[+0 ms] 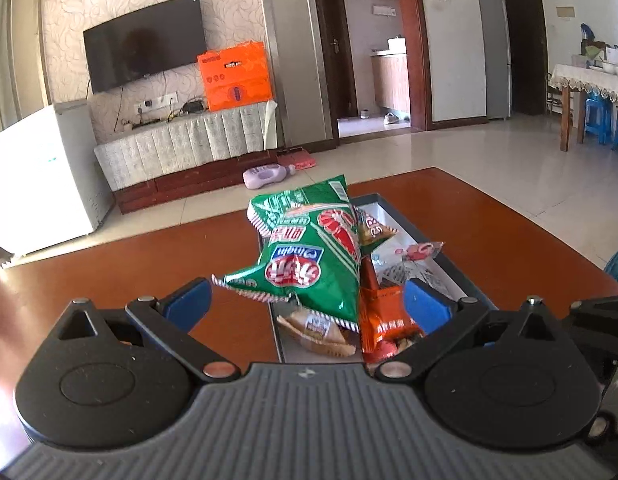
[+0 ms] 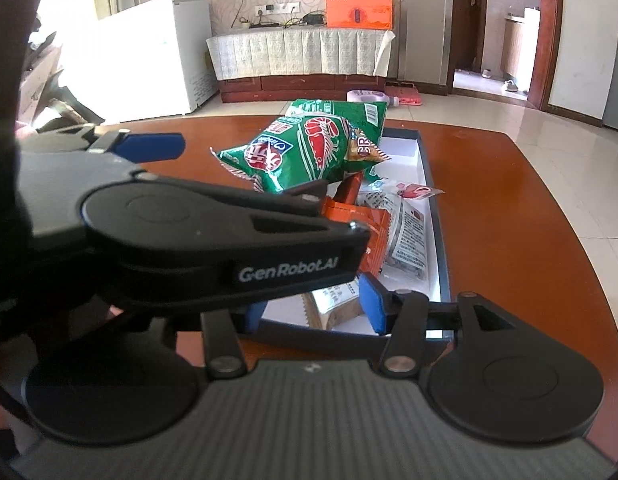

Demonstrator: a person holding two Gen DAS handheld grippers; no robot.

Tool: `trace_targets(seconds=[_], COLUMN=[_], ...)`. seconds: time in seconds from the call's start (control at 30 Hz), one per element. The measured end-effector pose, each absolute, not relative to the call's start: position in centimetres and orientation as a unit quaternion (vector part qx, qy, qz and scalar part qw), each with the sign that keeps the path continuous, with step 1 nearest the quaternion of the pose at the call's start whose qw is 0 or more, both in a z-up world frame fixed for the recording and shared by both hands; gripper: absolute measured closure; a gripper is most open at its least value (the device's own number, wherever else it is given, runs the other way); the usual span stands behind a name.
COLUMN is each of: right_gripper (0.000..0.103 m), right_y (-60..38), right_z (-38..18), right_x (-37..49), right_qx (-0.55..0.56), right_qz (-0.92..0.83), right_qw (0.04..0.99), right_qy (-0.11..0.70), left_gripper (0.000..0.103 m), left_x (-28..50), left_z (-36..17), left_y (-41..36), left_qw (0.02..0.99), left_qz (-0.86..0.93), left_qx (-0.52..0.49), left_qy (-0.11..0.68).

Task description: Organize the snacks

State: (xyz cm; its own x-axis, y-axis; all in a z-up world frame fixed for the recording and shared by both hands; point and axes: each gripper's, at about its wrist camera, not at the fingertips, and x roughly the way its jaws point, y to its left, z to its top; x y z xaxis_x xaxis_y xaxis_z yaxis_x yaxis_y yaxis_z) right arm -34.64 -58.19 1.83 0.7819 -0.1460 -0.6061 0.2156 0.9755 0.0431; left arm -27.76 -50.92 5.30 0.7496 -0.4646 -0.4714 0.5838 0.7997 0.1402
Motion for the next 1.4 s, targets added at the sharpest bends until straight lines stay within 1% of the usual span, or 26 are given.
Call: trace_targets(seconds=[0.1,0.5,0.57,0.7,0.93,0.97,1.1,1.4], right_gripper=[0.048,0.047,0.042,0.037,0.037,0.034,0.034,0.034], right_y=[-58.1,-55.4,-54.9,-53.9,-55.1,-55.0,-54.4,-54.6], right_z=[2.0,3.2,3.4,3.5,3.4,3.3,2.6,1.4], right_x=[-34.9,-38.7,-39.6,-41.2,-43.9,-44.3,-45.2,-45.9], right_qx=[0.053,0.029,0.023,0.011,0.064,0.063,0.044,0.046], right_qz=[-0.104,-0.118,-0.131,-0.157,-0.185,-0.186,-0.196,-0.200], right_qw=[0.942,0.952,0.952,0.948,0.939,0.939,0.935,0.930], right_qy=[0.314,0.282,0.277,0.277,0.283,0.284,0.292,0.306], left_gripper=[0.000,0.000,0.000,0.000,0.000,0.000,0.000,0.000], left_x=[-28.2,-31.2,-32.1,-33.9,-37.2,-37.6,-38.7,-39.6], left_z=[5.3,7.0,7.2,7.2,6.9,6.9,6.6,6.0], left_y=[-50.4,-46.9,-46.4,-45.6,-44.5,-44.4,-44.1,-43.7], left_qw=[0.921,0.921,0.920,0.916,0.913,0.914,0.911,0.909], left_qz=[-0.286,-0.299,-0.305,-0.317,-0.333,-0.332,-0.337,-0.337], left_qx=[0.134,0.103,0.104,0.108,0.115,0.112,0.115,0.116], left_qy=[0.227,0.226,0.224,0.219,0.208,0.206,0.208,0.216])
